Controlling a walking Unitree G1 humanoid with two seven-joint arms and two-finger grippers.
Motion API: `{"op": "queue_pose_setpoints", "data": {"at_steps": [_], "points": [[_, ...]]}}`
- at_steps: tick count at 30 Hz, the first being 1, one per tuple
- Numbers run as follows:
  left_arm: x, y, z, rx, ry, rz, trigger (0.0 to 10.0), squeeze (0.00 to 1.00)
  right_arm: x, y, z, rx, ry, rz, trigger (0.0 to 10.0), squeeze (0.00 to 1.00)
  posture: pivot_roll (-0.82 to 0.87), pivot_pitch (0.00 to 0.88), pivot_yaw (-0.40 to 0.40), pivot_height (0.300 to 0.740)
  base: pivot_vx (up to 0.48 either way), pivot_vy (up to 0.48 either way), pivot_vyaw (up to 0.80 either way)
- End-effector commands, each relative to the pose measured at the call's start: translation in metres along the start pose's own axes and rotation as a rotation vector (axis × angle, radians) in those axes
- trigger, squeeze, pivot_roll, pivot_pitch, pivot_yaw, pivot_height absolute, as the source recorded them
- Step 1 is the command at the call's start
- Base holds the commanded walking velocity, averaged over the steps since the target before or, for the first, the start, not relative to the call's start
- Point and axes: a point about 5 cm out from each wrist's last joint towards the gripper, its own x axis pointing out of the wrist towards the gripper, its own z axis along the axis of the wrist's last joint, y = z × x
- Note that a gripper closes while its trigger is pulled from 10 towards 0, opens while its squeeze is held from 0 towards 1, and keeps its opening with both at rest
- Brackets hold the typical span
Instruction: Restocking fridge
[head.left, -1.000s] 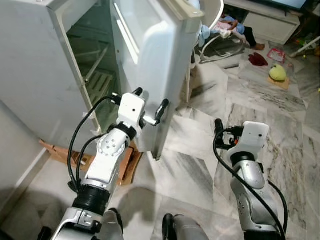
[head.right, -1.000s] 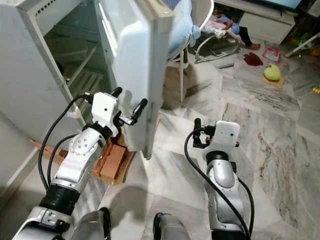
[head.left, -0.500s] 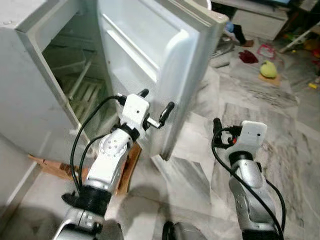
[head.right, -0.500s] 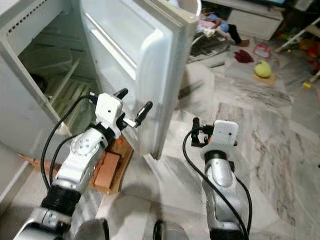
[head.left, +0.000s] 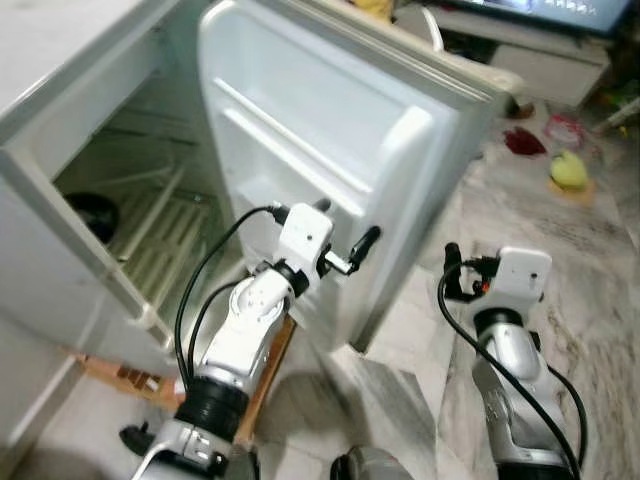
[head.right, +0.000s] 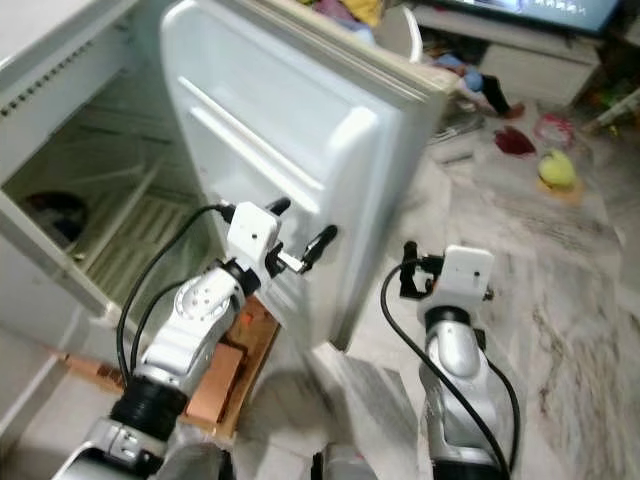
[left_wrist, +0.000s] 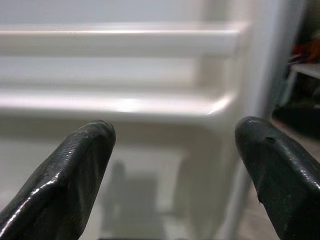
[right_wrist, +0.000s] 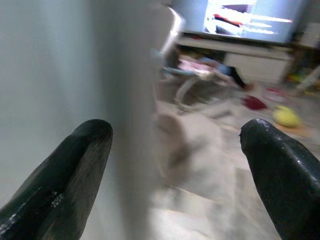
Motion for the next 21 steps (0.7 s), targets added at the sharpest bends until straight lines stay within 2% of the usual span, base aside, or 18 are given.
{"op": "queue_pose_setpoints", "data": {"at_steps": [1,11,17,21], "points": [[-0.01,0.006,-0.009,-0.001,0.037,0.037,10.0,0.0,-0.005,-0.011,-0.008,-0.023,0.031,-0.03,10.0,0.0,-0.01,0.117,-0.078,0.74,0.0,0.0,0.0],[-0.035,0.016,-0.016,0.042,0.089,0.14,10.0,0.0,-0.001,-0.008,-0.008,-0.021,0.037,-0.027,10.0,0.0,0.01,0.124,-0.081,0.74,0.0,0.0,0.0],[-0.049,0.023,-0.009,0.064,0.092,0.187,10.0,0.0,0.001,-0.008,-0.007,-0.023,0.034,-0.022,10.0,0.0,0.04,0.147,-0.073,0.74,0.0,-0.201,-0.8],[-0.053,0.027,-0.006,0.081,0.102,0.21,10.0,0.0,0.006,-0.006,-0.001,-0.027,0.007,-0.011,10.0,0.0,0.05,0.169,-0.064,0.74,0.261,-0.4,-0.53]]}}
